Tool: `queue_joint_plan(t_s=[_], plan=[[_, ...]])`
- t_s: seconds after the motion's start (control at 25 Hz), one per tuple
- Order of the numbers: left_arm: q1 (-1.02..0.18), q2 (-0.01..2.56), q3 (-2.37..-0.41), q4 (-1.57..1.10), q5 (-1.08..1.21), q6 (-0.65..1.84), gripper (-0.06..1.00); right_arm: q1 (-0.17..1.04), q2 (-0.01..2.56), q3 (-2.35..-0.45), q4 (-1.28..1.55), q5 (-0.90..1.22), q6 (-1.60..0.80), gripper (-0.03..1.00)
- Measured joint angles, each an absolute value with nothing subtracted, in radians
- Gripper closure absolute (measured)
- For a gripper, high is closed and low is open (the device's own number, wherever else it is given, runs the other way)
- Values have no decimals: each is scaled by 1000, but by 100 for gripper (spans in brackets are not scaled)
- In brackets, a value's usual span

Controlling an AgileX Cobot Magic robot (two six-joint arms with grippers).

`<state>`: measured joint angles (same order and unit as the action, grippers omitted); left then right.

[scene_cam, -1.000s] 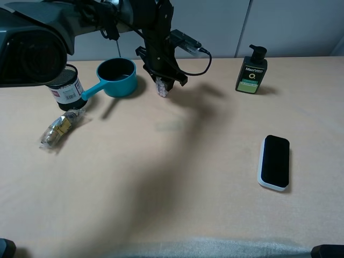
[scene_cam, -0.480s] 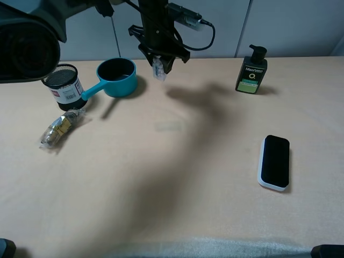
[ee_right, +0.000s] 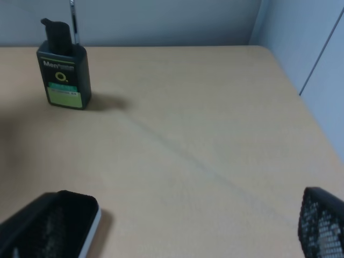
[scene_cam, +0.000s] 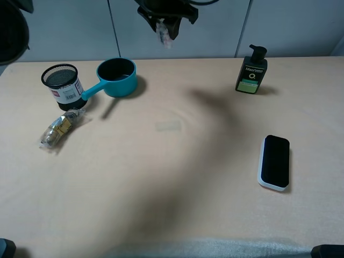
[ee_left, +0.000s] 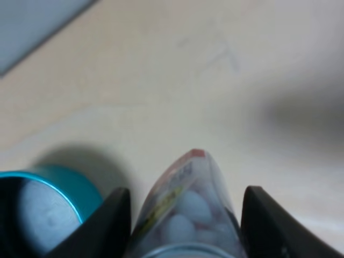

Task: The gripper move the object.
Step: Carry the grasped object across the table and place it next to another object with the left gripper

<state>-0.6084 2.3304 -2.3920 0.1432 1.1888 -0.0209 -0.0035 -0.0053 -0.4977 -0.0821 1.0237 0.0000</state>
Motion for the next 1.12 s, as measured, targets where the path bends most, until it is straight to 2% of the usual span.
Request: queue_joint_plan(t_s=[0.28, 0.56, 0.84, 1.12], plan=[[-652, 2238, -2349, 153, 1189, -21, 42, -3, -5, -498, -82, 1024, 0, 31], [-664, 2114, -2145, 217, 1188, -26, 42, -3, -5, -498, -82, 1024, 0, 31], [-664, 1957, -1831, 224, 1177, -67, 42, -3, -5, -498, -82, 1024, 0, 31], [-652, 1768, -1464, 224, 1063, -131, 42, -3, -5, -498, -82, 1024, 0, 31]])
